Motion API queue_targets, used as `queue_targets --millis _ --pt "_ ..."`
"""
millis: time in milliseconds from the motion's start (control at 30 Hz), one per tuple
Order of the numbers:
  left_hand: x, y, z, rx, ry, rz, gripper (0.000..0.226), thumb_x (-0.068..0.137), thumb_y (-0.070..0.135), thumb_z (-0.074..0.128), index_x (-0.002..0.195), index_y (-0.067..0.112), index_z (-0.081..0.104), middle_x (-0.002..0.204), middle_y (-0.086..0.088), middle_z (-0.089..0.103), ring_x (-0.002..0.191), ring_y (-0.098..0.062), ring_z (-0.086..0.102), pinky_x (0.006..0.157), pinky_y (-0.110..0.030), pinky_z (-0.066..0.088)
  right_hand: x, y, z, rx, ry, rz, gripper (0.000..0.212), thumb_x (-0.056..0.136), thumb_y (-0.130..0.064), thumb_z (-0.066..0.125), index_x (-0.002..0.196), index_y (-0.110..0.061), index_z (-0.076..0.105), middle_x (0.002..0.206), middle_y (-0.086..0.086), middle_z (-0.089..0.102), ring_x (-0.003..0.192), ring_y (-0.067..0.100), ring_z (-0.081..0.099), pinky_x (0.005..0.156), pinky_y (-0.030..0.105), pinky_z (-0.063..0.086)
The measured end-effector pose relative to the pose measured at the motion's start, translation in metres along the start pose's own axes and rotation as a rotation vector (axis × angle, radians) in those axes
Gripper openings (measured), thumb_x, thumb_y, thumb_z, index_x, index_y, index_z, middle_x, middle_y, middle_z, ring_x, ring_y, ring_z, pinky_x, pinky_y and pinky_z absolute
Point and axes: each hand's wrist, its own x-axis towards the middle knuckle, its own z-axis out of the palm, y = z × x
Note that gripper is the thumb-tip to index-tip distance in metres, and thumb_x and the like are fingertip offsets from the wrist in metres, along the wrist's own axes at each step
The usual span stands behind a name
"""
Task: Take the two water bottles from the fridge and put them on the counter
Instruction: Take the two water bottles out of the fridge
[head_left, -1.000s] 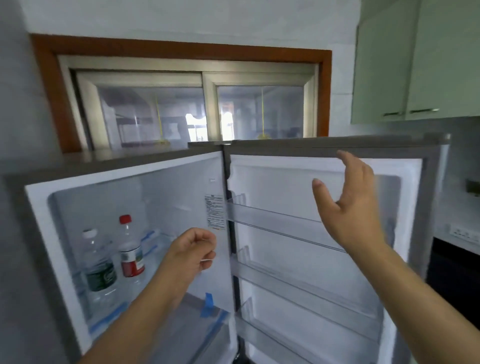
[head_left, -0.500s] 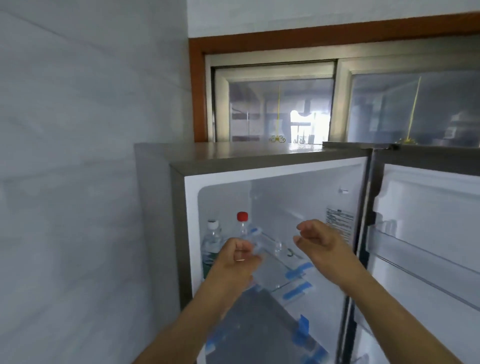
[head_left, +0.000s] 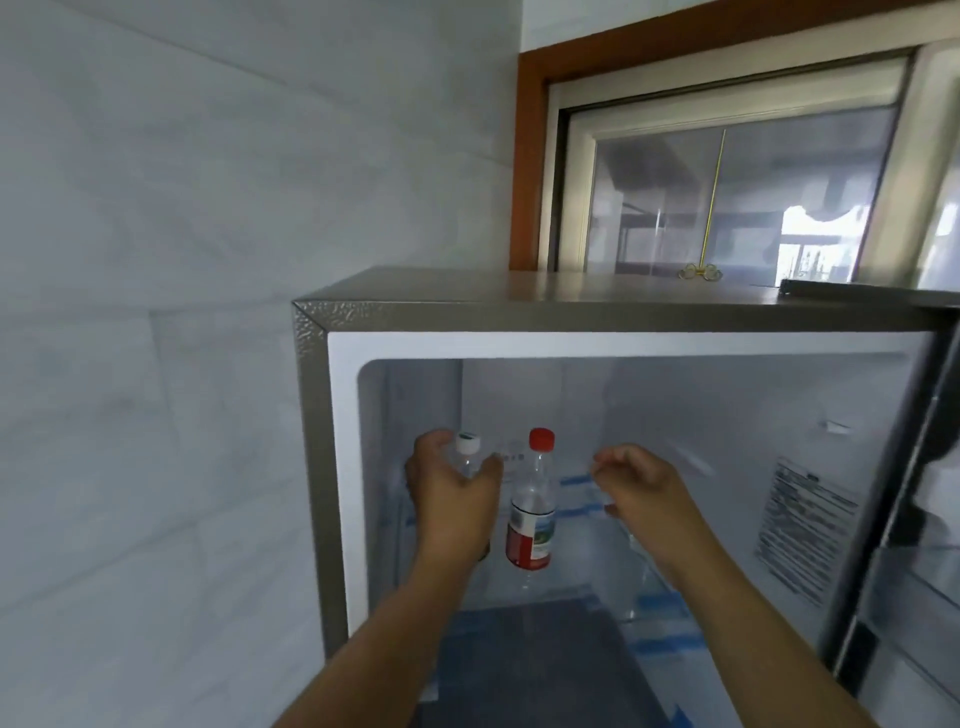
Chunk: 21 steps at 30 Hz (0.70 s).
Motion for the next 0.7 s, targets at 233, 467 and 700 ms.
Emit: queue_targets --millis 233,467,700 --pt "0.052 -0.03 0.037 0.218 0.114 0.001 0.08 0.073 0.031 0.082 0.139 0.016 0.039 0.135 -0.013 0.053 0.116 -0.031 0.057 0.097 -0.051 0.051 -0.004 0.016 -0.004 0.041 -0.032 0.015 0.01 0.092 -0.019 0.065 0.099 -0.014 0.069 0.093 0.002 0.07 0.088 0.017 0.064 0.096 0.05 0.055" --pt "0.046 -0.066 0.036 0.136 0.074 0.028 0.057 0.073 0.019 0.085 0.118 0.017 0.051 0.113 -0.006 0.065 0.095 -0.026 0.066 0.084 -0.04 0.059 0.011 0.029 0.006 0.052 -0.057 0.045 0.04 0.089 -0.028 0.071 0.127 -0.021 0.057 0.125 0.007 0.066 0.109 0.024 0.064 0.087 0.035 0.053" --pt "0.036 -0.083 0.03 0.067 0.108 0.085 0.055 0.071 0.018 0.086 0.117 0.022 0.056 0.115 0.0 0.065 0.1 -0.018 0.065 0.078 -0.015 0.047 0.04 0.031 0.06 -0.01 -0.139 -0.022 0.061 0.088 -0.026 0.075 0.141 -0.028 0.044 0.126 -0.002 0.048 0.114 0.019 0.051 0.097 0.038 0.049"
